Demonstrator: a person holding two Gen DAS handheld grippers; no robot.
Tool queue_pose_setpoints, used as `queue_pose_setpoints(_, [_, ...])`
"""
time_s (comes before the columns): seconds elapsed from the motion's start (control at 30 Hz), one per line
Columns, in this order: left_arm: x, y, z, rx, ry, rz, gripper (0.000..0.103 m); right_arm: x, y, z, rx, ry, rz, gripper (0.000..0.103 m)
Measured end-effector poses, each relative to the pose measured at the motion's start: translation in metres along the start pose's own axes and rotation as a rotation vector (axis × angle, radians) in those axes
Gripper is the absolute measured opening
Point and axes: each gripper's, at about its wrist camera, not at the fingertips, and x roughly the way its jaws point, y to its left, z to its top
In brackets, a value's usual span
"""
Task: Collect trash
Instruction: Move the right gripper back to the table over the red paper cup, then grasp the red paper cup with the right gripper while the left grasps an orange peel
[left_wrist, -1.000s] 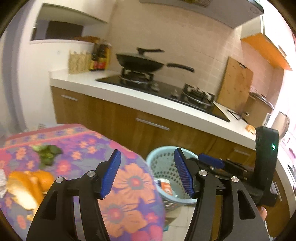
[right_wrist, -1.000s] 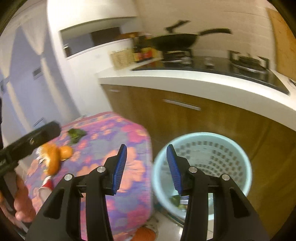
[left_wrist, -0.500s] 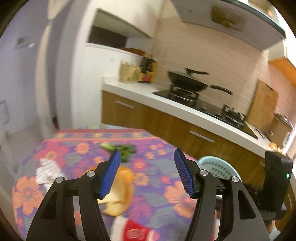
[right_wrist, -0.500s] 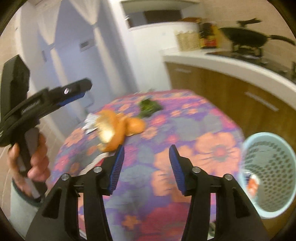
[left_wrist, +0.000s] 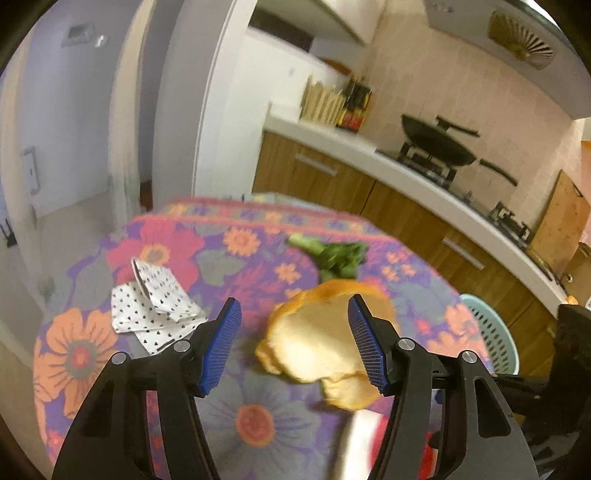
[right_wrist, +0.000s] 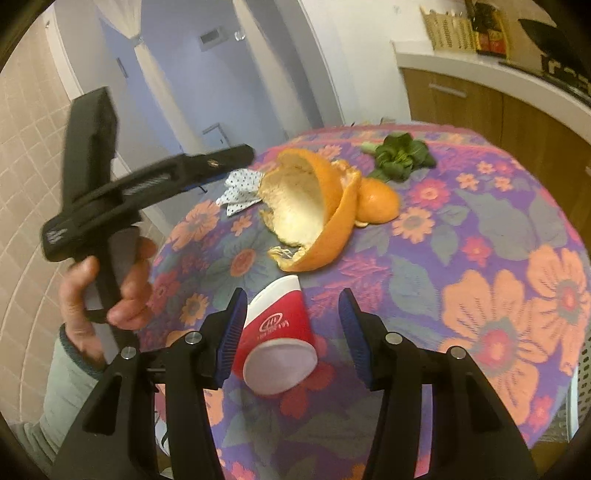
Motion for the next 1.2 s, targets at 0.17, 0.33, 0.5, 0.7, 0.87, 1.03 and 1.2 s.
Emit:
queue_pose_setpoints(0.17, [0.032, 0.004, -0.004, 0.057, 0.084, -0.029, 0.057, 0.023, -0.003, 0.004, 0.021, 0.056, 0.012, 0.048])
queue_pose_setpoints(0.33, [0.042, 0.001, -0.004, 0.094, 0.091, -0.054, 0.053, 0.039, -0.008, 0.007, 0.029, 0.091, 0.003, 0.048])
queue_pose_setpoints(0.5, [0.054, -0.001, -0.006, 0.108, 0.123, -0.054, 0.027, 0.051, -0.009, 0.008, 0.030, 0.117, -0.014, 0.048])
queue_pose_setpoints(0.7, [0.042, 0.004, -0.010, 0.086, 0.102, -0.067, 0.004, 0.057, -0.003, 0.008, 0.009, 0.128, -0.030, 0.048])
queue_pose_setpoints(0.87, [0.021, 0.002, -0.008, 0.070, 0.046, -0.089, 0.003, 0.059, 0.010, 0.003, -0.030, 0.135, -0.044, 0.048])
queue_pose_setpoints(1.03, [0.001, 0.002, -0.007, 0.049, -0.011, -0.114, 0.003, 0.063, 0.023, -0.002, -0.074, 0.142, -0.061, 0.048])
queue_pose_setpoints(1.2, [-0.022, 0.013, -0.004, -0.011, -0.085, -0.158, 0.003, 0.063, 0.038, -0.009, -0.127, 0.137, -0.059, 0.047])
